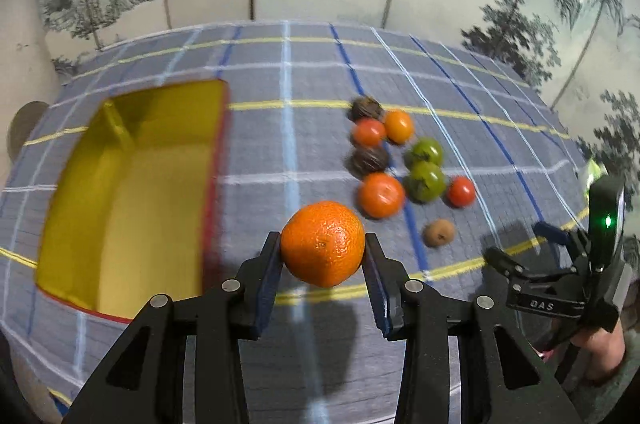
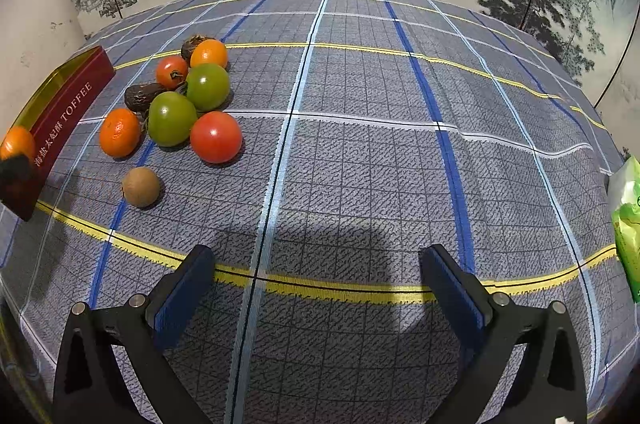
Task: Organize fruits
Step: 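Release the mandarin into the tin with the left gripper while the right grasps a kiwi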
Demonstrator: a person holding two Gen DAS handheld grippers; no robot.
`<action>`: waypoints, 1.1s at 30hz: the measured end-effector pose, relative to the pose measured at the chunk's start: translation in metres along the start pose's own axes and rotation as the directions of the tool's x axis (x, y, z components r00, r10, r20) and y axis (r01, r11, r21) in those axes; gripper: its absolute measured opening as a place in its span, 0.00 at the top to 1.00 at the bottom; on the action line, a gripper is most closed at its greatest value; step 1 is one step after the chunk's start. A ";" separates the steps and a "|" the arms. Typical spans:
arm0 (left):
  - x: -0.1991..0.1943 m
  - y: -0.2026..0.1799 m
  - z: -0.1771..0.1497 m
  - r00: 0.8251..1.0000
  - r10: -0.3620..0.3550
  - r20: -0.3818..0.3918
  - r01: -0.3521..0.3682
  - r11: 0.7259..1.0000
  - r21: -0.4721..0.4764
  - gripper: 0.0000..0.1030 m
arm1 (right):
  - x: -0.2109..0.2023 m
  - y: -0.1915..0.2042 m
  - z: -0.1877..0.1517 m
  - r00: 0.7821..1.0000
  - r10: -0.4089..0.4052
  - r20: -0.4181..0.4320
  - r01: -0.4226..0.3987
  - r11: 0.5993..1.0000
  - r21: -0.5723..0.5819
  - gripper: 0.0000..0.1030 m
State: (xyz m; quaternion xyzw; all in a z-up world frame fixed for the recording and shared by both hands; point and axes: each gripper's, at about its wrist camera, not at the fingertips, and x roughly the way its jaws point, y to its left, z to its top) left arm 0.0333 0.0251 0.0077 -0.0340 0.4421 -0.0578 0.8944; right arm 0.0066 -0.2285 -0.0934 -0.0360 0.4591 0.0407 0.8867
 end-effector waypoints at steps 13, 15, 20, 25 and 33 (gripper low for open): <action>0.004 0.105 0.004 0.984 0.178 -0.019 -0.179 0.972 -0.155 0.60 | 0.001 0.007 0.003 1.000 -0.003 -0.024 0.003 1.000 0.000 0.00; 0.009 0.116 0.002 0.980 0.196 -0.032 -0.199 0.966 -0.166 0.60 | 0.001 0.011 0.003 1.000 0.002 -0.028 -0.002 1.000 -0.008 0.00; 0.019 0.135 -0.004 0.975 0.215 -0.055 -0.222 0.959 -0.179 0.60 | 0.002 0.026 0.004 0.999 0.012 -0.039 -0.014 0.999 -0.039 0.01; 0.025 0.143 -0.008 0.974 0.217 -0.068 -0.226 0.960 -0.166 0.60 | 0.002 0.042 0.006 0.999 0.019 -0.050 -0.022 0.997 -0.072 0.05; 0.033 0.148 -0.012 0.974 0.207 -0.088 -0.219 0.961 -0.168 0.60 | 0.000 0.071 0.012 0.996 0.081 -0.031 -0.085 0.986 -0.143 0.26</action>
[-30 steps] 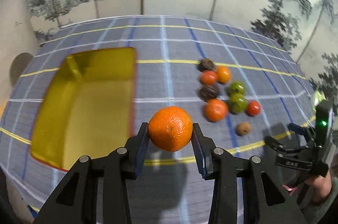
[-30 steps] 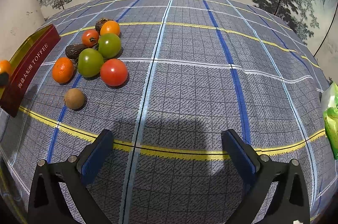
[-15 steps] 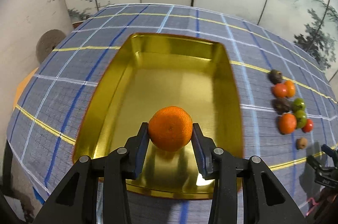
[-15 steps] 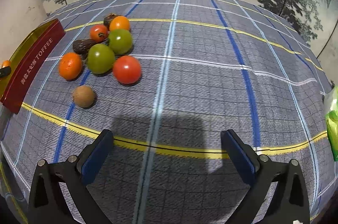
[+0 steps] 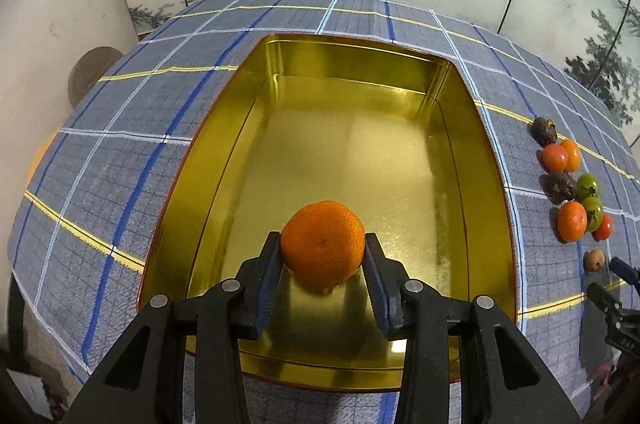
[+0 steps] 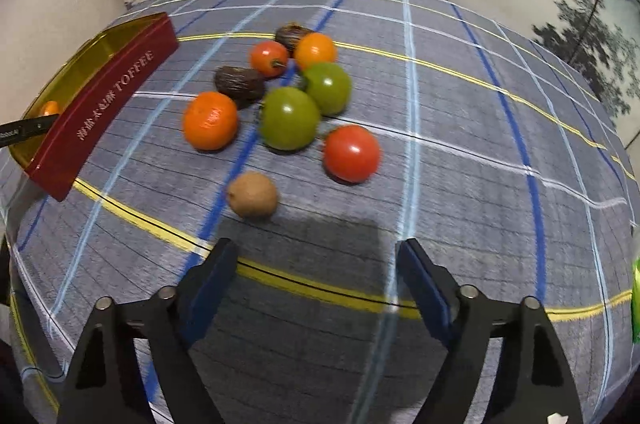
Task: Organize fruits
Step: 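Release the mandarin into the tin with the left gripper while the right grasps a kiwi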
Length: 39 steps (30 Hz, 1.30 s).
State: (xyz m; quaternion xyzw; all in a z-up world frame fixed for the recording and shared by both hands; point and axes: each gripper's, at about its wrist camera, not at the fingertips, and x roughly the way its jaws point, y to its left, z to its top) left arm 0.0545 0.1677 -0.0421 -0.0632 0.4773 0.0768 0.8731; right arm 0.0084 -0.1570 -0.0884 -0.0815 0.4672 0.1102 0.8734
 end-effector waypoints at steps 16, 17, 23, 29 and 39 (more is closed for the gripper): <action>0.011 0.002 -0.002 1.000 0.008 -0.017 -0.008 1.000 0.010 0.60 | 0.005 0.019 0.014 0.999 0.030 0.043 -0.029 0.999 -0.043 0.51; 0.012 0.003 -0.002 1.000 0.006 -0.018 -0.006 1.000 0.008 0.60 | 0.005 0.020 0.015 0.999 0.031 0.043 -0.029 0.999 -0.044 0.53; 0.012 0.002 0.000 1.000 0.011 -0.029 -0.010 1.000 0.015 0.60 | 0.005 0.027 0.017 0.998 0.048 0.045 -0.044 0.997 -0.066 0.73; 0.013 0.002 0.000 1.000 0.011 -0.028 -0.011 1.000 0.017 0.59 | 0.005 0.030 0.017 0.998 0.047 0.047 -0.043 0.996 -0.082 0.75; 0.010 0.005 -0.001 1.000 0.003 -0.026 -0.003 1.000 0.002 0.49 | 0.006 0.032 0.019 0.998 0.054 0.038 -0.051 0.996 -0.073 0.75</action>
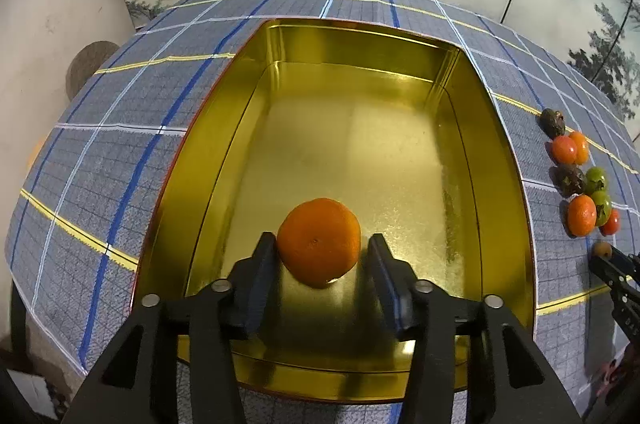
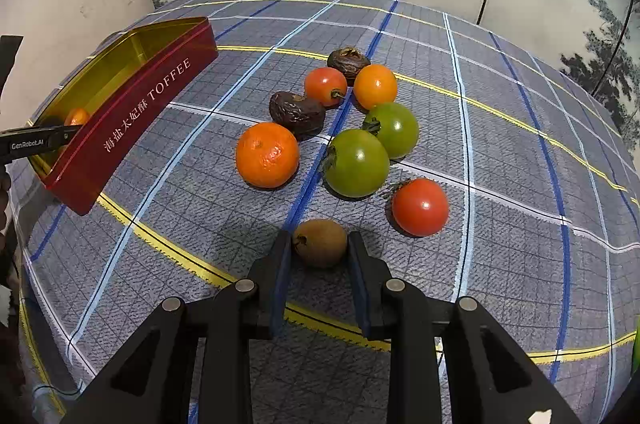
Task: Organize fruits
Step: 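Release the mandarin into the tin with the left gripper while the right grasps a kiwi, then carry the brown kiwi into the tin and open the right gripper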
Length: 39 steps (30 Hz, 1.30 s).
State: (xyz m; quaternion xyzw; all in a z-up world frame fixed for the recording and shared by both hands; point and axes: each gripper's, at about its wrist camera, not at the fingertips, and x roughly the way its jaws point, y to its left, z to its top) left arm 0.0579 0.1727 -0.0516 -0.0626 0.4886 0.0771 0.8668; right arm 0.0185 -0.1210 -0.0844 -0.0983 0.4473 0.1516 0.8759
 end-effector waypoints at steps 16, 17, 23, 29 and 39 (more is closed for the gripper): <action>-0.046 -0.007 -0.006 0.988 -0.014 0.152 0.009 0.999 0.033 0.21 | 0.001 0.014 0.013 0.998 0.064 0.004 -0.064 0.998 -0.019 0.76; -0.050 -0.006 -0.007 0.987 -0.008 0.160 0.003 0.999 0.032 0.20 | 0.000 0.016 0.014 0.998 0.068 0.007 -0.068 0.997 -0.024 0.76; -0.067 -0.002 -0.011 0.976 0.021 0.216 -0.027 0.999 0.024 0.19 | -0.005 0.034 0.029 0.992 0.123 0.027 -0.121 0.991 -0.054 0.75; -0.084 0.013 -0.016 0.969 0.043 0.244 -0.037 0.999 -0.030 0.19 | -0.010 0.058 0.047 0.982 0.182 0.043 -0.177 0.979 -0.101 0.76; -0.099 0.054 -0.026 0.960 0.134 0.245 -0.098 0.983 -0.154 0.19 | -0.015 0.108 0.077 0.951 0.302 0.061 -0.287 0.940 -0.184 0.75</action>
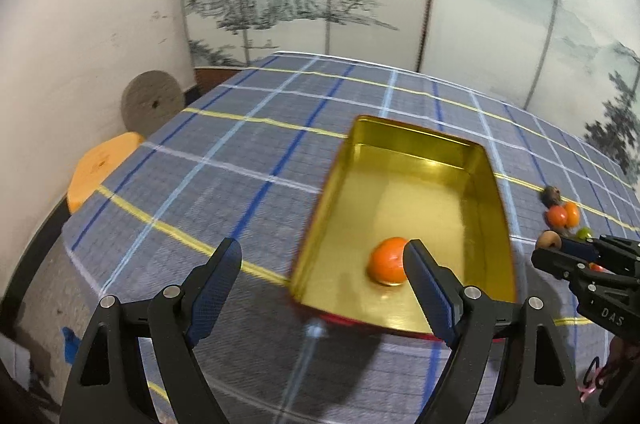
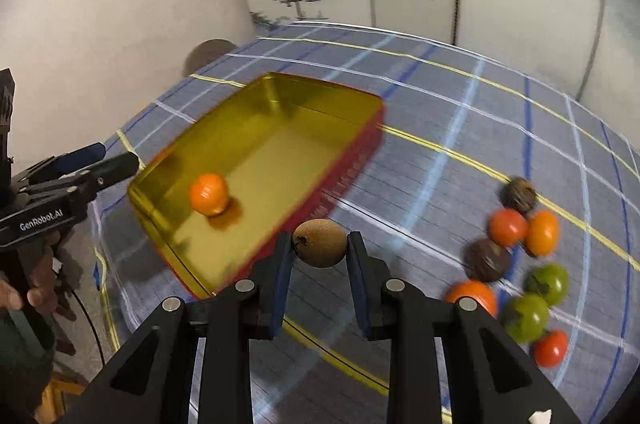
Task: Organize fruits
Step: 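Carry the brown kiwi into the tin and open the right gripper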
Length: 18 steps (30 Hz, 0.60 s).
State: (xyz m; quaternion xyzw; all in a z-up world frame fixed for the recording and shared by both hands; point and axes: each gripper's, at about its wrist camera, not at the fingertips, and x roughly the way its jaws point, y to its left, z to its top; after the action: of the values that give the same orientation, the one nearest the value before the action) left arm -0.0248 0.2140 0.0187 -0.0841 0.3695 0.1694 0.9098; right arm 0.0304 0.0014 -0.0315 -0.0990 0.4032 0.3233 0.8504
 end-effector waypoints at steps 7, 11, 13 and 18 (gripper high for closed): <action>0.001 0.019 -0.008 0.998 0.052 -0.021 -0.053 0.998 -0.029 0.19 | 0.022 0.032 0.014 0.999 0.049 -0.022 -0.050 0.997 -0.066 0.75; 0.003 0.029 -0.012 0.997 0.067 -0.034 -0.069 0.996 -0.056 0.19 | 0.033 0.045 0.019 0.997 0.062 -0.039 -0.066 0.994 -0.091 0.75; 0.003 0.035 -0.014 0.997 0.072 -0.040 -0.075 0.995 -0.070 0.19 | 0.038 0.050 0.019 0.997 0.062 -0.054 -0.068 0.992 -0.104 0.75; 0.006 0.044 -0.018 0.995 0.087 -0.057 -0.091 0.992 -0.089 0.19 | 0.052 0.058 0.017 0.994 0.058 -0.089 -0.069 0.989 -0.129 0.75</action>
State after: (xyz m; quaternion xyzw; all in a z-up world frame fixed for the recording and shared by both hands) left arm -0.0493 0.2514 0.0005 -0.1137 0.3887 0.2243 0.8863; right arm 0.0286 0.0783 -0.0536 -0.1556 0.4199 0.3717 0.8132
